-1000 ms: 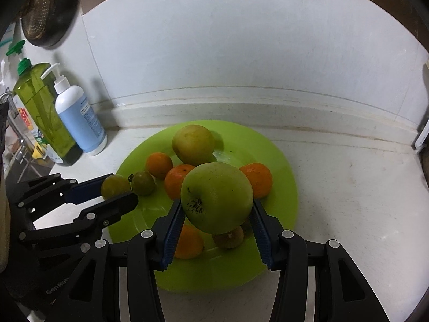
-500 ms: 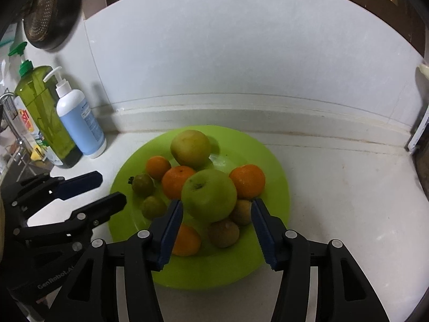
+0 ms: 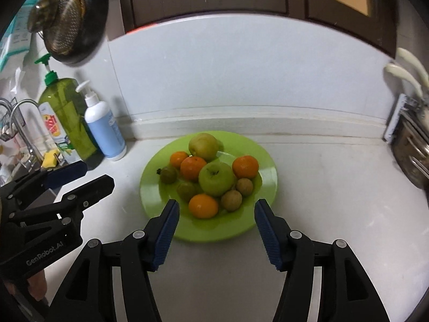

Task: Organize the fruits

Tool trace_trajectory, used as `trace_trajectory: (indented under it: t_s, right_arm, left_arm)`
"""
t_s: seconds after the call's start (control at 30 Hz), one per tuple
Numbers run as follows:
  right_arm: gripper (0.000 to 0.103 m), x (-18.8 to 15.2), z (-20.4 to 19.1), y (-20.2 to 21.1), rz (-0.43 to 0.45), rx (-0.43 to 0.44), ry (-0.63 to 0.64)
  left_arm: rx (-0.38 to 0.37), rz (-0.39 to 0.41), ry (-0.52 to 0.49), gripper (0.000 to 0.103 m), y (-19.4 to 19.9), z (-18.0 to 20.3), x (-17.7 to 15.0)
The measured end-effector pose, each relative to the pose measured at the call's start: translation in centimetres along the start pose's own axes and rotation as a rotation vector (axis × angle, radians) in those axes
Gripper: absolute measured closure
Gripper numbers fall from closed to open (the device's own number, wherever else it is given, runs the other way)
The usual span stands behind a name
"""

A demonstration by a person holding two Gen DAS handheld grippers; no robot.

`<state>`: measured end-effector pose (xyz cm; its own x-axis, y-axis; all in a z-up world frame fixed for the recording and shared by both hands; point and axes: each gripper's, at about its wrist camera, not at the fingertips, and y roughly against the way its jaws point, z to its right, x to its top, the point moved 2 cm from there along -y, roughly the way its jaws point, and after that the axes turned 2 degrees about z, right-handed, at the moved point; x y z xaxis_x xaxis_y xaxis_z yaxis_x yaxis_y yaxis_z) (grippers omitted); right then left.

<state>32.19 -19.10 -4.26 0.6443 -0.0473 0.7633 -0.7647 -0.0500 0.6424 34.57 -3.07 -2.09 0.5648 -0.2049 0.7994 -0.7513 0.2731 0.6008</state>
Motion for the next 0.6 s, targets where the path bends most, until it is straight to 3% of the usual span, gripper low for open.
trace_trajectory:
  t_s: [0.1,0.6]
  right_arm:
    - [0.039,-0.7,-0.5,2.2,0.029,-0.020,-0.014]
    - [0.039,-4.4,-2.8,10.3,0.109,-0.066,-0.092]
  left_arm:
    - [0.011,0.017,-0.011,0.046,2.0,0.0,-0.6]
    - [-0.003,0.089,-0.037,0.035,10.4,0.8,-3.8]
